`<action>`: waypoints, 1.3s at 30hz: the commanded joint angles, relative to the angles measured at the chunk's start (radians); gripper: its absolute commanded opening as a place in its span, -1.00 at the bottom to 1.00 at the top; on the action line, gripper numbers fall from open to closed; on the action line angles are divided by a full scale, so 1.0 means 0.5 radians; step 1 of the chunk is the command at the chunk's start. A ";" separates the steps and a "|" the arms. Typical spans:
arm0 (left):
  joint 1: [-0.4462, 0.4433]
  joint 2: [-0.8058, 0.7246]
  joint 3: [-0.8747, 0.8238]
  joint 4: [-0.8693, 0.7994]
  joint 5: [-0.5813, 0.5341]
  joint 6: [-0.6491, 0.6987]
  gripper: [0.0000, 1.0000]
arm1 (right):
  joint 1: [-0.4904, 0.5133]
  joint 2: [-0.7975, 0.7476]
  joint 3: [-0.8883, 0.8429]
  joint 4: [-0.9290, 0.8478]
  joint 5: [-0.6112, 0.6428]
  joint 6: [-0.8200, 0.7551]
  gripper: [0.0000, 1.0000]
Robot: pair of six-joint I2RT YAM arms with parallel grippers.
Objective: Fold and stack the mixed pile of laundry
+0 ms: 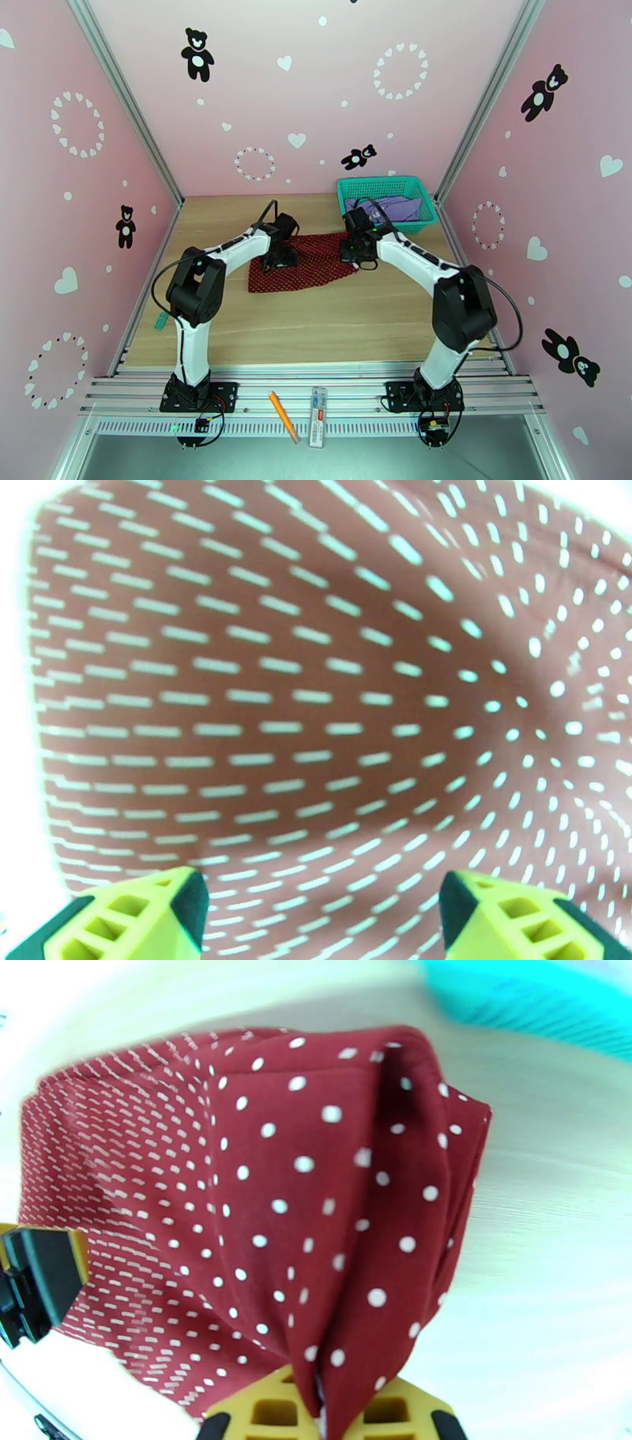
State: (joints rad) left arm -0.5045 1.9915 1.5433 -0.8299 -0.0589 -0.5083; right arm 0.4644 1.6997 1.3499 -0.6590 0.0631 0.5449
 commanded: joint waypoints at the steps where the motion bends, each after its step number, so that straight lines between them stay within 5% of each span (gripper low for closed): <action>1: -0.017 -0.080 -0.053 -0.009 0.103 0.017 0.61 | -0.008 -0.085 -0.042 -0.179 0.176 -0.075 -1.00; 16: -0.039 -0.169 -0.201 0.001 -0.047 0.012 0.57 | 0.201 0.140 0.440 -0.396 0.093 -0.094 -1.00; 25: -0.013 -0.161 -0.051 0.054 0.264 0.071 0.41 | 0.281 0.316 0.741 -0.581 0.139 -0.126 -1.00; 39: 0.413 -0.323 -0.329 0.086 0.122 -0.045 0.35 | 0.502 0.762 1.375 -0.822 0.072 -0.139 -1.00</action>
State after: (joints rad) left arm -0.3176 1.8324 1.4097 -0.7868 0.0292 -0.5133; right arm 0.6998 2.0342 1.9800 -1.0164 0.1085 0.4786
